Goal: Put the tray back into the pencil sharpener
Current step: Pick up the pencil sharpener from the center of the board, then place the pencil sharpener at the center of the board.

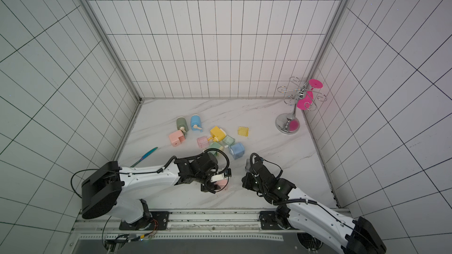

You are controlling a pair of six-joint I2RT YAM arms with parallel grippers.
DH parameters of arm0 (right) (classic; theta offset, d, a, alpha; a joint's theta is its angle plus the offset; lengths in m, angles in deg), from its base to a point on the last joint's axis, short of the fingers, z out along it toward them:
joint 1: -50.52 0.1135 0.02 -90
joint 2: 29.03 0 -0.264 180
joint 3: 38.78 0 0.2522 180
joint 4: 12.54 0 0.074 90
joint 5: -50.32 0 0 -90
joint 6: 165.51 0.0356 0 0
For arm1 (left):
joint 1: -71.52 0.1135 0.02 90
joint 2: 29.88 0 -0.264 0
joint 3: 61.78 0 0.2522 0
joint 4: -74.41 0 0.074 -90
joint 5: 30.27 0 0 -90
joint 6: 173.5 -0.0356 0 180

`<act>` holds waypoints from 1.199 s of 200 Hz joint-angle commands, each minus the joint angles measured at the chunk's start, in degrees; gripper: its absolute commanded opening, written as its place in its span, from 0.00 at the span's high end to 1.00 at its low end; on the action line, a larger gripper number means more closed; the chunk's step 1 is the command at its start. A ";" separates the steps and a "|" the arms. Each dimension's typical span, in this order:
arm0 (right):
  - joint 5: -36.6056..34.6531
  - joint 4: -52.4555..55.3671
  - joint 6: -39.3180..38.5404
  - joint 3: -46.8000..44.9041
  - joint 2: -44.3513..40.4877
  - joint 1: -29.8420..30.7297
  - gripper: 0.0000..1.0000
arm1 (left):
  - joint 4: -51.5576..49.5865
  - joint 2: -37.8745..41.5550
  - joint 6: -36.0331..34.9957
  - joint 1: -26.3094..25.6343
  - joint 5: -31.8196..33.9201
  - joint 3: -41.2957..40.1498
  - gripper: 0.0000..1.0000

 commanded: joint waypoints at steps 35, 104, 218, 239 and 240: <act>-2.69 5.71 -0.70 2.28 -4.07 -0.64 0.90 | -0.65 6.50 18.05 0.07 10.78 0.67 1.00; -3.63 8.28 -1.90 4.17 -5.56 -1.34 0.90 | -14.15 16.91 44.89 1.63 26.69 6.77 1.00; -3.02 6.83 -4.12 5.30 -4.64 -1.86 0.89 | -22.43 11.95 38.35 48.03 18.11 21.90 1.00; -2.33 5.72 -4.69 5.48 -3.90 -1.97 0.89 | -19.52 5.16 37.08 52.78 17.24 26.09 1.00; -2.28 5.67 -4.71 5.44 -3.82 -1.97 0.89 | -19.33 4.85 37.06 52.94 17.20 26.27 1.00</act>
